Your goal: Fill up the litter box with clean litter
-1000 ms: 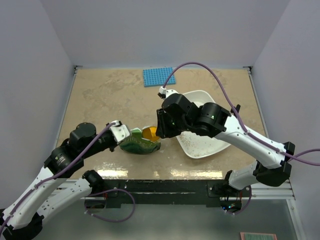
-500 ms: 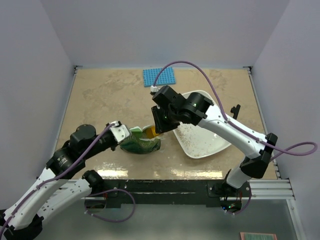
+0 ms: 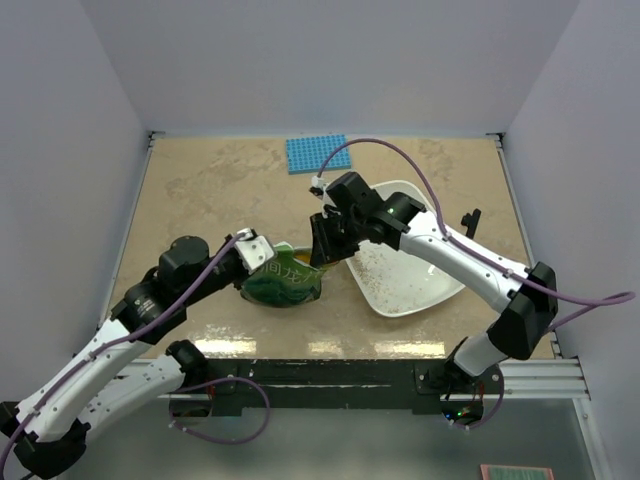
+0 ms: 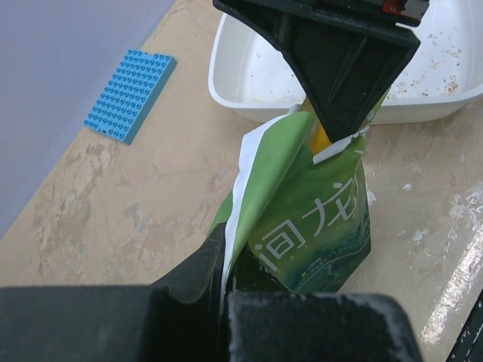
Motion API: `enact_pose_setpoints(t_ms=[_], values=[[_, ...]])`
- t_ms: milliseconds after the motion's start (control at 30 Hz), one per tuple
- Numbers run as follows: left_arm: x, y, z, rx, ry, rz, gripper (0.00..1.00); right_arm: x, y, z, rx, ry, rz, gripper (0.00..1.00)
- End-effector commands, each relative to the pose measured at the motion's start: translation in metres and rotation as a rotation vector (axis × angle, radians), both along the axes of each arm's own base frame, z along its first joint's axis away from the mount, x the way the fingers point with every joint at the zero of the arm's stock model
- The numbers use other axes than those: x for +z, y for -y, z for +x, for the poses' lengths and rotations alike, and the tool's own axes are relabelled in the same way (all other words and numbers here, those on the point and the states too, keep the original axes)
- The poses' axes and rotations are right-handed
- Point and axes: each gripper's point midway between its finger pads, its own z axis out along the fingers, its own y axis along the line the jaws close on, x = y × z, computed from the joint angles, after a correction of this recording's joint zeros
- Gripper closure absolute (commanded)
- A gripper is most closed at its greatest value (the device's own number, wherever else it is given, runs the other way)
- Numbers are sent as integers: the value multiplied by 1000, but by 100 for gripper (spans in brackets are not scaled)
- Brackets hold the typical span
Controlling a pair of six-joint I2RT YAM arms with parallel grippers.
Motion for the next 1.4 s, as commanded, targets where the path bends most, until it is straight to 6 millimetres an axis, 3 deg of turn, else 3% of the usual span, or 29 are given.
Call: enact_pose_setpoints(t_ms=[0, 133, 200, 233, 333, 433, 700, 933, 1133, 1367], values=[[21, 16, 5, -33, 64, -79, 100, -57, 30, 5, -6, -84, -53, 100], [15, 21, 8, -40, 60, -73, 100, -78, 35, 4, -13, -113, 47, 100], [13, 23, 10, -42, 59, -75, 100, -79, 35, 2, -19, -142, 123, 100], [12, 25, 9, -48, 60, -79, 100, -91, 35, -1, -17, -150, 152, 100], [14, 28, 10, -53, 71, -94, 100, -102, 25, -10, 1, -191, 268, 100], [13, 28, 12, -49, 77, -80, 100, -101, 12, -15, 11, -210, 389, 100], [8, 13, 22, 22, 93, 13, 100, -55, -1, -10, -14, -150, 574, 100], [14, 8, 19, 33, 104, -8, 100, -25, 11, -18, -69, -97, 626, 100], [6, 1, 19, 60, 106, 15, 100, 4, 24, -24, -138, -49, 687, 100], [0, 5, 18, 40, 97, 9, 100, 23, 39, -32, -182, -3, 697, 100]])
